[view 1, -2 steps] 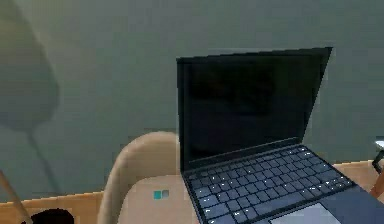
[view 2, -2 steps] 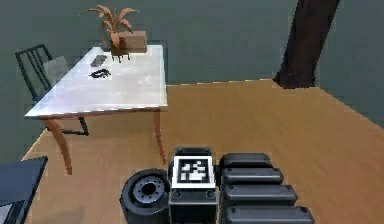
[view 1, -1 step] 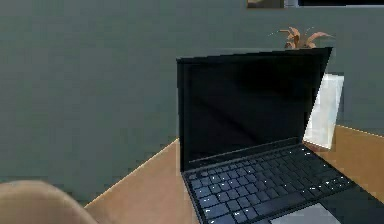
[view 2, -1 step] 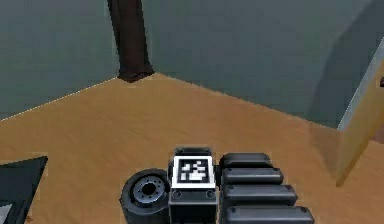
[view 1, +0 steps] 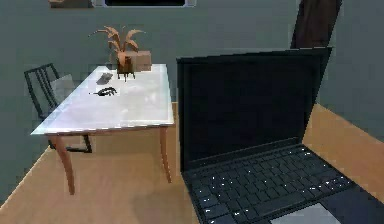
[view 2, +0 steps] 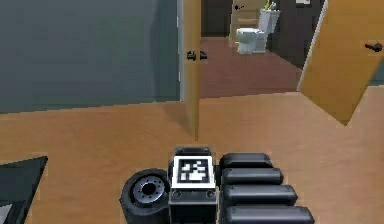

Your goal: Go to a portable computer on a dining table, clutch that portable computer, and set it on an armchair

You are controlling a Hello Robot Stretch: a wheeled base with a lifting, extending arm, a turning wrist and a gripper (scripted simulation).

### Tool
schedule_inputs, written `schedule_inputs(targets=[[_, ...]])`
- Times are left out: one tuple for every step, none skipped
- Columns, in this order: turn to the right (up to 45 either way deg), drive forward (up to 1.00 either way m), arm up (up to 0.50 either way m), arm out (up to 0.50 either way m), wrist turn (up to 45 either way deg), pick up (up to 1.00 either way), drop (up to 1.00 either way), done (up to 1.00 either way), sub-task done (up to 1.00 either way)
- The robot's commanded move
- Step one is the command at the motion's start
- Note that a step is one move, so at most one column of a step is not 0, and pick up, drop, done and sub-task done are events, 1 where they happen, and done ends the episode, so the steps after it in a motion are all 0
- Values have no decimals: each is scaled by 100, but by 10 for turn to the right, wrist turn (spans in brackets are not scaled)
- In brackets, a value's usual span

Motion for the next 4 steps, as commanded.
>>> schedule_inputs(targets=[[270, 0, 0, 0, 0, 0, 0, 0, 0], [-450, 0, 0, 0, 0, 0, 0, 0, 0], [-420, 0, 0, 0, 0, 0, 0, 0, 0], [0, 80, 0, 0, 0, 0, 0, 0, 0]])
